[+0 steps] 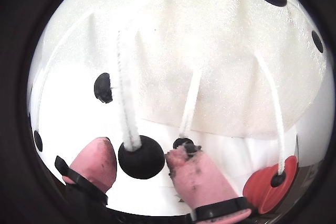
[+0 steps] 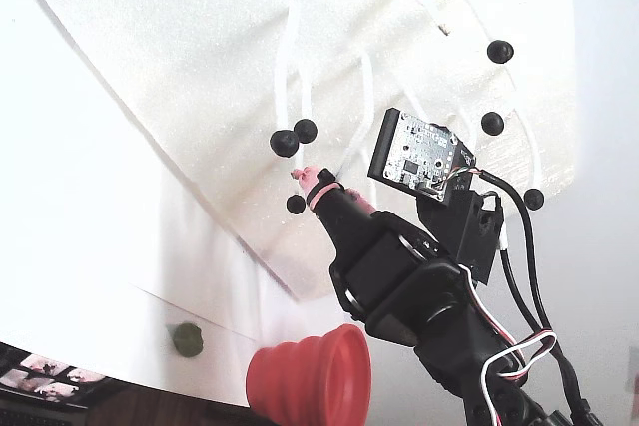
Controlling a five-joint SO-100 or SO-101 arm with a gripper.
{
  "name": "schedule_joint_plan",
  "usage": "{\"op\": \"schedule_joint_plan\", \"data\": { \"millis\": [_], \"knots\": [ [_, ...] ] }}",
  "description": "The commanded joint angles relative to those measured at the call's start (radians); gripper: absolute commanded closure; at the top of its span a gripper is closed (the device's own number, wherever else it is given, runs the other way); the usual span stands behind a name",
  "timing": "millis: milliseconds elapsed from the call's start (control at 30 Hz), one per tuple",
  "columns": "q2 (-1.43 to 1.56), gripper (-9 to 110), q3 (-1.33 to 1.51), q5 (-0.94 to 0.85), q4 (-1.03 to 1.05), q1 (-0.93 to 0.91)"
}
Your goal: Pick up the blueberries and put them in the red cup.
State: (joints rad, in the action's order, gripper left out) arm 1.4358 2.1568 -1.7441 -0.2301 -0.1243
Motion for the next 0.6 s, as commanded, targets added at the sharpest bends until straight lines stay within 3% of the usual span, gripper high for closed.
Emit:
{"op": "schedule_joint_plan", "data": {
  "millis": [0, 567],
  "knots": [
    [0.014, 83, -0.081, -0.011, -0.031, -0.021],
    [0.006, 83, -0.078, 0.015, -0.051, -0.008]
  ]
}}
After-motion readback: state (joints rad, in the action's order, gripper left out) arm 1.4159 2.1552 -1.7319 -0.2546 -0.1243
